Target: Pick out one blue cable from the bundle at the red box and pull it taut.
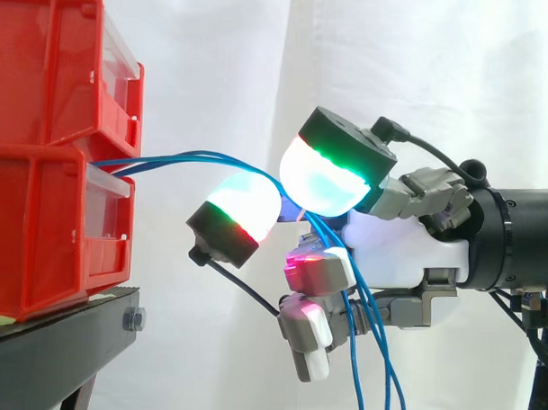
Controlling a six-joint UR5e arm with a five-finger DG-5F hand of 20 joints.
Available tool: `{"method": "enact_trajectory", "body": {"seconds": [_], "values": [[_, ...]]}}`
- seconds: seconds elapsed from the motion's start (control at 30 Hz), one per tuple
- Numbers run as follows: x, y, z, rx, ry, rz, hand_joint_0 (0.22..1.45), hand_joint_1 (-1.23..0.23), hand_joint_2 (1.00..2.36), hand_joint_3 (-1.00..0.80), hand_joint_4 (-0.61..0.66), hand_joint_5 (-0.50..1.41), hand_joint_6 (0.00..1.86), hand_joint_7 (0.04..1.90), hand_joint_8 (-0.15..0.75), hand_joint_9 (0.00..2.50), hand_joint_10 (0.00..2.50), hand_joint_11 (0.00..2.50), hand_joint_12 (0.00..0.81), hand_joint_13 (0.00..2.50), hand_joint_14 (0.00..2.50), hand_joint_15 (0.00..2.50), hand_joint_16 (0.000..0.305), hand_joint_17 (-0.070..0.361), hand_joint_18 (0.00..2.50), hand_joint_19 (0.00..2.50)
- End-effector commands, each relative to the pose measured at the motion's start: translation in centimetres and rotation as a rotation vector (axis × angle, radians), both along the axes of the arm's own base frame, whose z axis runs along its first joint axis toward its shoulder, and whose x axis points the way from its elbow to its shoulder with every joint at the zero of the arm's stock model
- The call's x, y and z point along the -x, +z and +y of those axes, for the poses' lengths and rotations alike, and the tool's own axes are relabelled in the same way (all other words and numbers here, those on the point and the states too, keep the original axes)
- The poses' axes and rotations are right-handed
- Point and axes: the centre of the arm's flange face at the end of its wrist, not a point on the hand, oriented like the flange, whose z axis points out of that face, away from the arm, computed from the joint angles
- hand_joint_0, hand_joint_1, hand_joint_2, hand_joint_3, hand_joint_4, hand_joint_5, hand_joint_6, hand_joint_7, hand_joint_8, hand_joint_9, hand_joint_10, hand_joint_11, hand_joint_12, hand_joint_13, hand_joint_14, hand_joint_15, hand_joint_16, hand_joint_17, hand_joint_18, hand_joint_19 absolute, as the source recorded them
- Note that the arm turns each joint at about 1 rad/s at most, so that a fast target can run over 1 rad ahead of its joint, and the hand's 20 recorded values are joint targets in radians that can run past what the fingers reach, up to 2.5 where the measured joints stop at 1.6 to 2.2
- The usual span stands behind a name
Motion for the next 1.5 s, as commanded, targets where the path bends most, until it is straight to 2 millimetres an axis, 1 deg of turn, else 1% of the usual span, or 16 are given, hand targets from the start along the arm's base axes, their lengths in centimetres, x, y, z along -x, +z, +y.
{"method": "enact_trajectory", "body": {"seconds": [0.0,0.1,0.13,0.17,0.27,0.4,0.47,0.67,0.8,0.83,0.93,0.97,1.1,1.3,1.37,1.47], "values": [[0.03,0.03,-0.17,0.000,0.000,0.001,0.53,-0.84,1.00,-0.50,-0.02,-0.10,0.94,0.82,0.306,1.32,0.03,0.87,0.353,1.14,0.02,0.66,0.047,0.105,0.97,0.59],[0.06,-0.04,-0.17,0.000,0.000,0.002,0.50,-0.74,1.00,-0.50,0.01,-0.10,0.92,0.81,0.319,1.33,0.03,0.86,0.367,1.14,0.02,0.65,0.049,0.111,0.98,0.60],[0.03,-0.09,-0.29,0.000,-0.002,0.002,0.50,-0.66,1.00,-0.50,0.01,-0.10,0.91,0.82,0.317,1.33,0.03,0.85,0.375,1.14,0.02,0.66,0.050,0.113,0.97,0.60],[0.05,0.03,-0.29,0.000,-0.002,0.001,0.51,-0.58,1.00,-0.50,0.01,-0.10,0.90,0.80,0.311,1.32,0.03,0.83,0.373,1.14,0.02,0.66,0.050,0.112,0.96,0.62],[0.05,0.03,-0.29,0.000,-0.002,0.001,0.57,-0.52,1.00,-0.50,-0.02,-0.10,0.88,0.82,0.302,1.31,0.03,0.83,0.362,1.12,0.02,0.68,0.048,0.108,0.93,0.66],[0.06,0.03,-0.41,0.002,-0.003,0.001,0.58,-0.55,1.01,-0.44,-0.04,-0.10,0.88,0.82,0.302,1.30,0.03,0.84,0.361,1.11,0.02,0.68,0.048,0.109,0.92,0.67],[0.03,0.11,-0.41,0.002,-0.003,-0.001,0.59,-0.62,1.02,-0.33,-0.04,-0.10,0.89,0.84,0.310,1.31,0.03,0.83,0.368,1.12,0.02,0.68,0.048,0.109,0.92,0.67],[-0.16,0.60,-0.52,0.009,-0.005,-0.011,0.61,-0.74,1.02,-0.23,-0.02,-0.11,0.92,0.86,0.321,1.29,0.03,0.85,0.364,1.10,0.02,0.68,0.049,0.109,0.94,0.66],[-0.08,0.48,-0.52,0.017,-0.004,-0.005,0.67,-0.87,1.02,-0.24,-0.10,-0.12,0.94,0.91,0.317,1.25,0.03,0.86,0.358,1.09,0.02,0.67,0.048,0.107,0.94,0.64],[-0.10,0.56,-0.64,0.018,-0.006,-0.007,0.69,-0.89,1.02,-0.28,-0.12,-0.13,0.94,0.96,0.311,1.25,0.03,0.87,0.356,1.09,0.02,0.68,0.047,0.107,0.94,0.63],[-0.07,0.53,-0.64,0.027,-0.006,-0.004,0.74,-0.92,1.01,-0.45,-0.14,-0.12,0.95,0.90,0.297,1.28,0.03,0.88,0.345,1.10,0.02,0.68,0.046,0.103,0.95,0.62],[-0.04,0.45,-0.64,0.029,-0.006,-0.003,0.72,-0.94,1.00,-0.50,-0.13,-0.11,0.96,0.90,0.298,1.31,0.03,0.88,0.346,1.11,0.02,0.68,0.045,0.102,0.96,0.62],[-0.08,0.41,-0.64,0.032,-0.006,-0.003,0.68,-0.97,1.00,-0.50,-0.12,-0.09,0.94,0.93,0.296,1.33,0.03,0.90,0.345,1.12,0.03,0.69,0.045,0.101,0.96,0.62],[-0.05,0.51,-0.64,0.032,-0.006,-0.003,0.57,-1.01,1.00,-0.50,-0.05,-0.08,0.93,0.88,0.301,1.34,0.03,0.89,0.346,1.13,0.03,0.68,0.046,0.102,0.98,0.62],[-0.05,0.51,-0.64,0.032,-0.006,-0.003,0.49,-0.99,1.00,-0.50,-0.02,-0.08,0.92,0.82,0.307,1.34,0.03,0.87,0.363,1.15,0.02,0.67,0.049,0.111,1.00,0.59],[-0.04,0.32,-0.64,0.032,-0.006,0.000,0.45,-0.92,1.00,-0.50,-0.01,-0.07,0.89,0.80,0.309,1.34,0.03,0.83,0.378,1.15,0.02,0.66,0.053,0.119,1.02,0.58]]}}
